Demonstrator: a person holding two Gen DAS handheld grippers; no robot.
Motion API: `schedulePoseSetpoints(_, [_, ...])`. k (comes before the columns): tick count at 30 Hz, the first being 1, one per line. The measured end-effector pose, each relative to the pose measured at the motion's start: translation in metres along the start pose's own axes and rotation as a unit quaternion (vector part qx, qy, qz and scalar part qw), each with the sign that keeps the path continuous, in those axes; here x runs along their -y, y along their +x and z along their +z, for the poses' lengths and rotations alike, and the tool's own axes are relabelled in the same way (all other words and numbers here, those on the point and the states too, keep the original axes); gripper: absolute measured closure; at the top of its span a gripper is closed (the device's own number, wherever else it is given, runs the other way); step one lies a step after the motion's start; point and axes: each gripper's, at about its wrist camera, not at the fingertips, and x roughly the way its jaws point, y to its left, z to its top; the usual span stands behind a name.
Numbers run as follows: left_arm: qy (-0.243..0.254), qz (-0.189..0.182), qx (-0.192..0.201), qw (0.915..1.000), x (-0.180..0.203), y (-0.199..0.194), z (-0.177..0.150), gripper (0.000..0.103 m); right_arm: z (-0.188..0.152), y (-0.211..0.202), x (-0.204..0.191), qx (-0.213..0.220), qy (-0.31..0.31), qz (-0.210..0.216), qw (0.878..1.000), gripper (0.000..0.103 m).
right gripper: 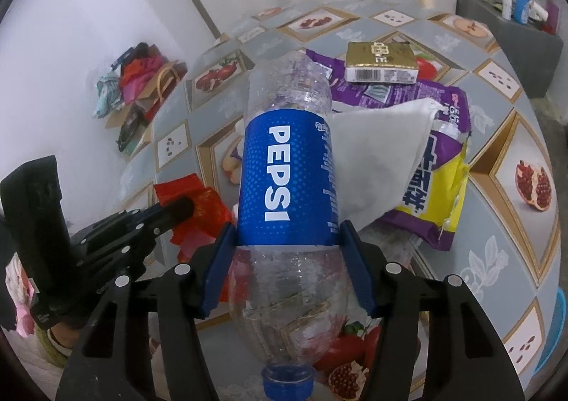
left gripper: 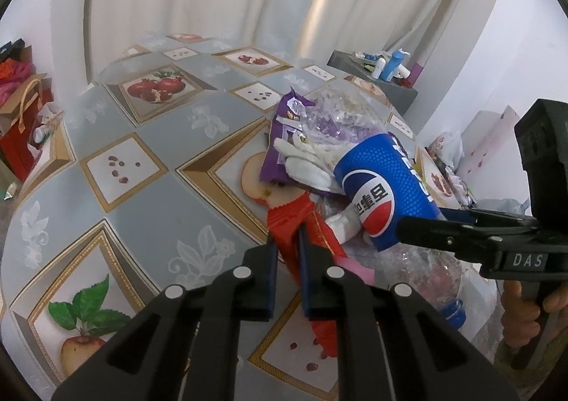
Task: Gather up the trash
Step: 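Grasp the red wrapper with the left tool while the right tool grasps the Pepsi bottle, then carry the red wrapper and Pepsi bottle to the wastebasket and open both tools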
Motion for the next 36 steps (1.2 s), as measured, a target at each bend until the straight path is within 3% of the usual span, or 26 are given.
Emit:
schedulePoseSetpoints(13, [0.009, -0.011, 0.032, 0.9994, 0.008, -0.029, 0.005, 0.095, -0.005, -0.033, -0.001, 0.045, 0.006, -0.005, 0.999, 0.048])
schedulePoseSetpoints(24, [0.073, -0.061, 0.064, 0.9934, 0.059, -0.059, 0.032, 0.095, -0.025, -0.111, 0.034, 0.132, 0.063, -0.021, 0.989, 0.048])
schedulePoseSetpoints(31, [0.138, -0.129, 0.050, 0.9807, 0.137, -0.049, 0.050, 0.095, -0.074, -0.178, 0.097, 0.197, 0.151, -0.077, 0.966, 0.048])
schedulePoseSetpoints(36, [0.197, -0.183, 0.021, 0.9629, 0.216, -0.026, 0.058, 0.095, -0.127, -0.223, 0.151, 0.234, 0.235, -0.123, 0.935, 0.048])
